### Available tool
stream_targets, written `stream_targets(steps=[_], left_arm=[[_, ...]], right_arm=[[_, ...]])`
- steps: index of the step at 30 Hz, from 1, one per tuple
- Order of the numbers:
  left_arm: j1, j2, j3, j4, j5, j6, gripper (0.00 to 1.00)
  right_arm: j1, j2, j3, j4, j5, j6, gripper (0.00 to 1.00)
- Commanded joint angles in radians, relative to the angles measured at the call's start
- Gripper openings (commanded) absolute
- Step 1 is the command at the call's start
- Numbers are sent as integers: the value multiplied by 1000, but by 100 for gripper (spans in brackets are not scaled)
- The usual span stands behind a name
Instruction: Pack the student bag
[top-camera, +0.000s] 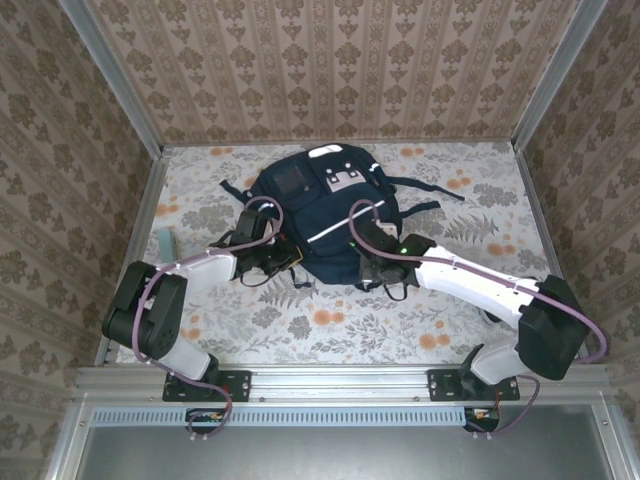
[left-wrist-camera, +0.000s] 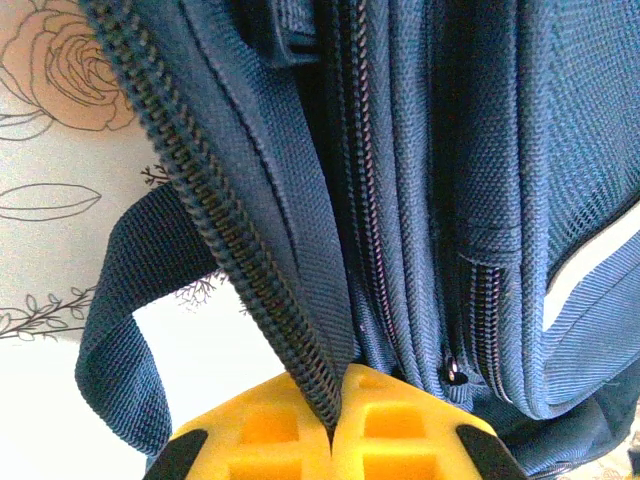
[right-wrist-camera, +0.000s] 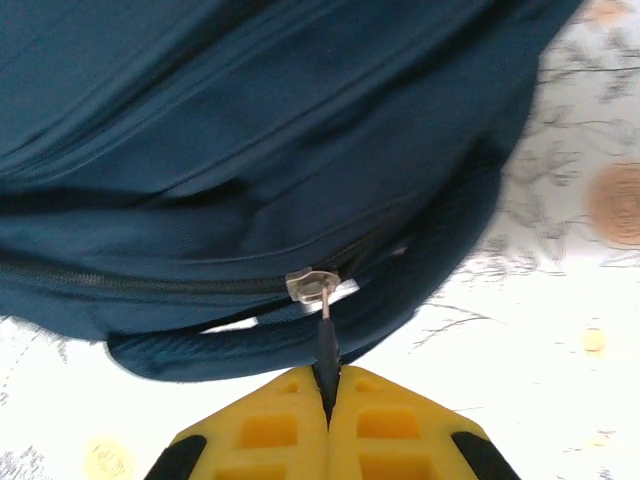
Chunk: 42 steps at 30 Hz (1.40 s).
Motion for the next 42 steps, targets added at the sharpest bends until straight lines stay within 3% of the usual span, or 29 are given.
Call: stream_targets(steps=[1, 5, 9, 13, 16, 22, 26, 32, 42], left_arm=[[39, 0, 45, -63, -90, 72, 0], [56, 16, 95, -101, -93, 130, 0], [90, 22, 135, -141, -132, 161, 2], [172, -11, 168, -242, -200, 217, 26], [235, -53, 179, -303, -186, 235, 41], [265, -193, 131, -412, -169, 198, 59], [266, -271, 45, -388, -92, 115, 63], [254, -276, -55, -178, 148, -51, 62], [212, -245, -39, -195, 117, -78, 50]], right_arm=[[-78, -62, -33, -109, 117, 33, 0], [-96, -54, -13, -46, 42, -40, 0], [-61, -16, 11, 104, -175, -134, 0], [-10, 34, 41, 261, -395, -157, 0], [1, 90, 60, 376, -540, -102, 0], [6, 209, 147, 471, -616, -54, 0], [7, 279, 203, 505, -658, -47, 0], [14, 331, 226, 528, -702, -44, 0], [47, 385, 201, 528, -728, -48, 0]])
